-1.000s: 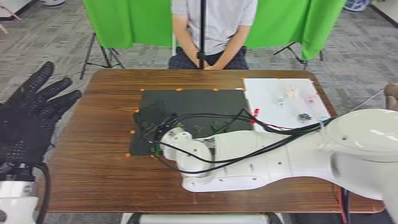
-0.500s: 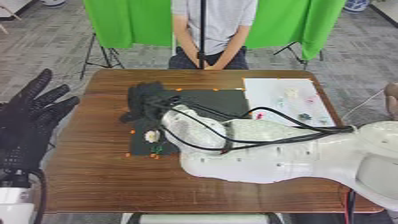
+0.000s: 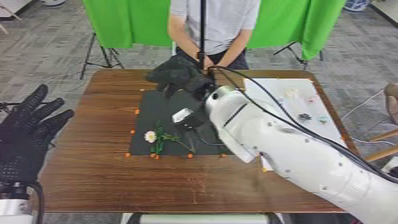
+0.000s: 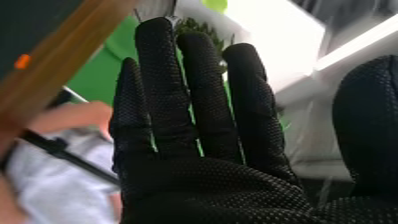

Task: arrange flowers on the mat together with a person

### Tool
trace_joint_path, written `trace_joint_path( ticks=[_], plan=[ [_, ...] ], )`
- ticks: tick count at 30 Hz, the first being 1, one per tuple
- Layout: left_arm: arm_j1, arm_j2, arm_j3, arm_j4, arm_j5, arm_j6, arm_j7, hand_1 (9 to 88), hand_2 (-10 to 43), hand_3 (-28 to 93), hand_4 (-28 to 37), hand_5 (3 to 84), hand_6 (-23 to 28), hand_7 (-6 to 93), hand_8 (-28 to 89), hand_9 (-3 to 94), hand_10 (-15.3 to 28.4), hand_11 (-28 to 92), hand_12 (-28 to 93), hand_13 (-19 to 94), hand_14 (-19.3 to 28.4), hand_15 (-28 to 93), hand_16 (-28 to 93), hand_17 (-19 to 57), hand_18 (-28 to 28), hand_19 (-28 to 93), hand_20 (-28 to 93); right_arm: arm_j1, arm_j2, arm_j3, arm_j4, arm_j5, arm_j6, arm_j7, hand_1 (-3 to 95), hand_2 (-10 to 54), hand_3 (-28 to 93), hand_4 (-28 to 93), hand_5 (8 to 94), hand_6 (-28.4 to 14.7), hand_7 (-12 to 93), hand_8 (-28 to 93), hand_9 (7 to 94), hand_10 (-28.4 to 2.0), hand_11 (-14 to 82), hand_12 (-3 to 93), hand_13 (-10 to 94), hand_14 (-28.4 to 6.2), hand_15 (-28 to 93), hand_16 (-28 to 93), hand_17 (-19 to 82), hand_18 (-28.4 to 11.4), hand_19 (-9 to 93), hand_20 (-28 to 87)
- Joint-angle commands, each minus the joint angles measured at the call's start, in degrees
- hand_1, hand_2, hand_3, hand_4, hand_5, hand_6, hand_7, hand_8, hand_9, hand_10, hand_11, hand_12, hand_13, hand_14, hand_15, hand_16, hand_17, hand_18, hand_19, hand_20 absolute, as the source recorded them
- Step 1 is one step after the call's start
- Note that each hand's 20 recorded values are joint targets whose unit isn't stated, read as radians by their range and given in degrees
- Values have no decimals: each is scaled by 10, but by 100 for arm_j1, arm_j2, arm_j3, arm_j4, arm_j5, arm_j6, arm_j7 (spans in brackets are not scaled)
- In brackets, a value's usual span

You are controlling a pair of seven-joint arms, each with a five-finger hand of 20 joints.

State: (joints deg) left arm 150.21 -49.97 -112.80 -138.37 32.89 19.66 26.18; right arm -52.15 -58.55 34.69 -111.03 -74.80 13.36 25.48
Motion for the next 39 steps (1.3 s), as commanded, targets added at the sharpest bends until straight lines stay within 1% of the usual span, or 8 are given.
trace_joint_path(
  ticks=[1,4,9,15,17,23,32,39],
  plan=[
    [199,8,98,41,-154,127,176,175,71,743,-283,314,41,90,-82,300,145,155,120,212,223,437,-52,-93,179,376,176,-1770,804,1856,-435,1498,20,-573,236,8,691,-264,557,7,146,-130,596,-152,170,147,519,-164,495,118,130,-195,590,136],
    [347,13,6,-50,-125,128,233,174,72,743,-283,314,41,88,-82,300,146,154,120,211,223,437,-52,-93,179,373,175,-2105,1100,2203,-572,1692,135,-854,235,10,693,-266,552,6,146,-128,590,-154,171,147,510,-167,499,112,125,-194,585,139],
    [265,29,-1,-90,-13,97,157,174,72,743,-283,313,40,87,-82,299,143,151,120,211,223,433,-52,-93,179,372,175,-2929,1296,3189,-738,2210,31,-1031,234,13,694,-266,547,6,146,-128,583,-152,170,145,501,-170,497,107,122,-193,579,142],
    [143,-34,93,-47,7,105,20,175,72,743,-283,310,37,84,-81,298,140,144,119,211,222,429,-51,-93,178,369,174,-3816,1343,4191,-764,2849,7,-1191,229,18,691,-265,539,8,146,-129,571,-155,163,144,489,-175,486,103,114,-193,570,143],
    [121,-85,107,-68,-38,136,-131,175,72,744,-283,310,37,84,-81,297,139,143,119,211,222,428,-51,-93,178,368,173,-4027,1405,4401,-807,2901,151,-1228,235,14,694,-265,533,8,145,-129,564,-155,160,143,481,-173,482,102,112,-194,566,143],
    [115,-99,156,-64,-22,163,-84,183,75,741,-283,306,38,85,-80,297,141,147,121,210,223,428,-50,-93,178,371,175,-4285,1432,4698,-811,2952,113,-1236,233,8,701,-266,523,10,143,-127,551,-154,155,145,473,-174,476,102,109,-198,560,145],
    [199,-14,278,-41,-131,265,189,186,76,743,-283,304,38,85,-80,298,143,153,120,210,225,431,-51,-93,177,373,174,-4321,1351,4681,-725,3065,-197,-1238,235,6,702,-269,509,9,135,-122,544,-157,153,146,467,-173,472,105,113,-203,559,150],
    [237,-52,291,-63,-92,244,150,189,75,746,-283,303,38,87,-80,299,144,156,120,211,223,434,-51,-93,177,373,173,-4339,1329,4683,-733,3012,-224,-1176,236,6,701,-269,507,11,135,-121,544,-157,154,146,464,-175,469,106,111,-206,555,150]
  ],
)
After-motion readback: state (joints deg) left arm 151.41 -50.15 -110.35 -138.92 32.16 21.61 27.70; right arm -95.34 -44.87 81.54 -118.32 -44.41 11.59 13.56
